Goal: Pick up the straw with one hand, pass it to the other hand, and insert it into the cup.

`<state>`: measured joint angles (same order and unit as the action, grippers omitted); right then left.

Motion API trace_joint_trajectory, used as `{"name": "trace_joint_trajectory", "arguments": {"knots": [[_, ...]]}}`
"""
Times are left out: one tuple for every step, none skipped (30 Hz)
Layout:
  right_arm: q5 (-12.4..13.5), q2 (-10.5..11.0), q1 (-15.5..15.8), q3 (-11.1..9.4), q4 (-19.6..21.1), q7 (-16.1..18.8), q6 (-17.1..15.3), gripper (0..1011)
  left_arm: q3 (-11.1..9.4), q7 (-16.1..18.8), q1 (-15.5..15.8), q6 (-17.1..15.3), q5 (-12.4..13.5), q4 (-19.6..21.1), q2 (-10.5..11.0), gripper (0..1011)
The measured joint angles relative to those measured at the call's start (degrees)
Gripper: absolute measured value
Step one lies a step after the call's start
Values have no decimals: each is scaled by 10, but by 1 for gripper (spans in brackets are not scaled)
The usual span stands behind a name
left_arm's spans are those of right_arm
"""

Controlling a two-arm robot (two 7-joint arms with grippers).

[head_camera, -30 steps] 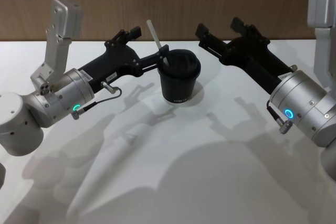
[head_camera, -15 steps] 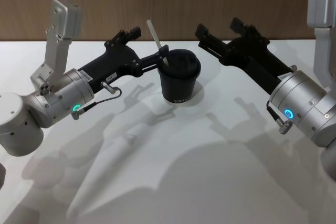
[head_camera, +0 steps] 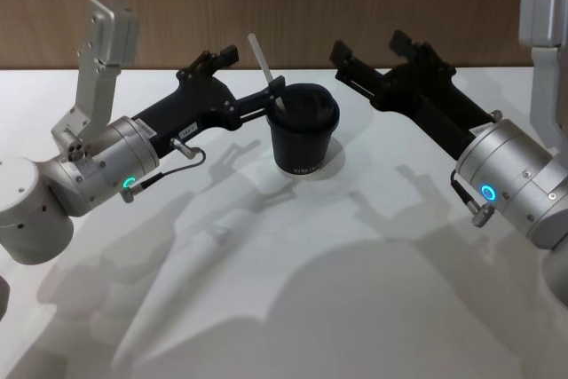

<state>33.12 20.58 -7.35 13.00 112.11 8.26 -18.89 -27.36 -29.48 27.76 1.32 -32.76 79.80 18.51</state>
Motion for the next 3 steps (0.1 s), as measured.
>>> {"name": "trace_joint_trajectory", "arguments": {"knots": [[0,0,0,0,0,0,0,1001,0,0,0,0,0,0,0,1003],[0,0,0,0,0,0,0,1001,0,0,0,0,0,0,0,1003],[0,0,0,0,0,0,0,1001,0,0,0,0,0,0,0,1003]]}}
